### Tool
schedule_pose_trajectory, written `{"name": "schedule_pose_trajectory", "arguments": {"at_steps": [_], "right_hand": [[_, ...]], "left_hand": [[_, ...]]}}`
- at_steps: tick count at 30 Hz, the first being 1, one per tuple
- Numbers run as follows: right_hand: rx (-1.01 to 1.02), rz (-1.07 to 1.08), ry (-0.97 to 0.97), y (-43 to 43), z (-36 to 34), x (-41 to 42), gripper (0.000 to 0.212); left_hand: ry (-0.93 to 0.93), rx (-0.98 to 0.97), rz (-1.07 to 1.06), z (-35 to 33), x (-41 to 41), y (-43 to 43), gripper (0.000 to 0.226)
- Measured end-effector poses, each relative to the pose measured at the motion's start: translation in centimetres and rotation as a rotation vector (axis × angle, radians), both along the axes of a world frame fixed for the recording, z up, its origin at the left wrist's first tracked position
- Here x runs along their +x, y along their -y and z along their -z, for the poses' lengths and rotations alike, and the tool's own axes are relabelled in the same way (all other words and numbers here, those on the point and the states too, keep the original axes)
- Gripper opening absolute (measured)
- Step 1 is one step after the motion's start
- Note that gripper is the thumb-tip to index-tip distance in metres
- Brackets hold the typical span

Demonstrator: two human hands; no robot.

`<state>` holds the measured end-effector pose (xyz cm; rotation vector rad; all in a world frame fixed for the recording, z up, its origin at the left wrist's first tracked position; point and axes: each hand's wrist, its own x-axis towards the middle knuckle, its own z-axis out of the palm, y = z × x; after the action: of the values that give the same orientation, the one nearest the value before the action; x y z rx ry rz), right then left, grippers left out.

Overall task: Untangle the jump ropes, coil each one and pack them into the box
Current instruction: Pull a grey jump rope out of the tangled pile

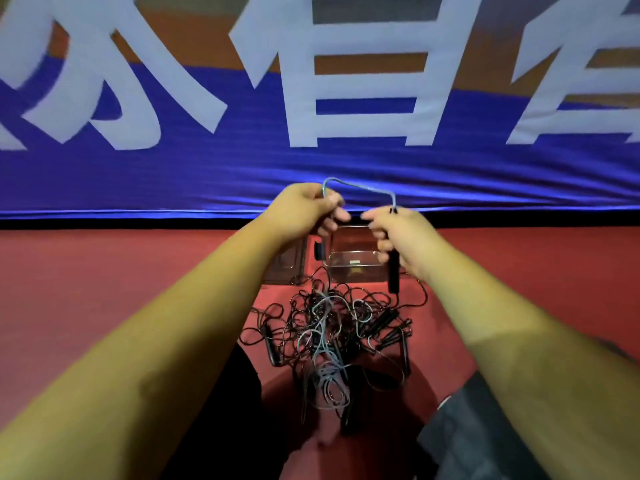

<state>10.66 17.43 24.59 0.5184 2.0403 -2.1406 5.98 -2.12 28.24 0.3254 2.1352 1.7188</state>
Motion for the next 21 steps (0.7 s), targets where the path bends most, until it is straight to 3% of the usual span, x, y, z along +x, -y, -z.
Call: {"name": "schedule_pose_trajectory", "arguments": {"at_steps": [4,7,10,12,15,19,21], "right_hand": [[0.066,-0.215,0.110,1.1,1.0,1.2,0.026],[0.123,-0.279,0.050,2.1,1.3,0.9,0.022],[0.181,-0.264,-0.014,2.3,1.3,0.1,0.018],[0.107,-0.215,-0.038,2.3,0.7,-0.8,0.013],[-0.124,-0.117,-0.081,2.4,-1.2,-2.3,0.014],[-0.449,0.012,-0.134,1.1,-4.1,-4.4,0.014],[-0.507,0.062,-0.152,0.0,-4.4,-5.2,0.013]], "left_hand": [[0.169,0.377,-0.085,-1.5,0.3,-0.3,0.020],[0.294,0.622,-0.136,-0.7,0.0,-0.3,0.021],[0.400,0.691,-0.182,0.4,-0.9,0.3,0.024],[0.403,0.555,-0.215,0.9,-1.5,0.4,0.026],[0.276,0.203,-0.144,1.9,-1.4,0.0,0.033],[0.104,-0.219,0.252,3.8,-1.3,-0.3,0.028],[0.004,-0.356,0.325,4.7,-1.5,-0.5,0.017]]}}
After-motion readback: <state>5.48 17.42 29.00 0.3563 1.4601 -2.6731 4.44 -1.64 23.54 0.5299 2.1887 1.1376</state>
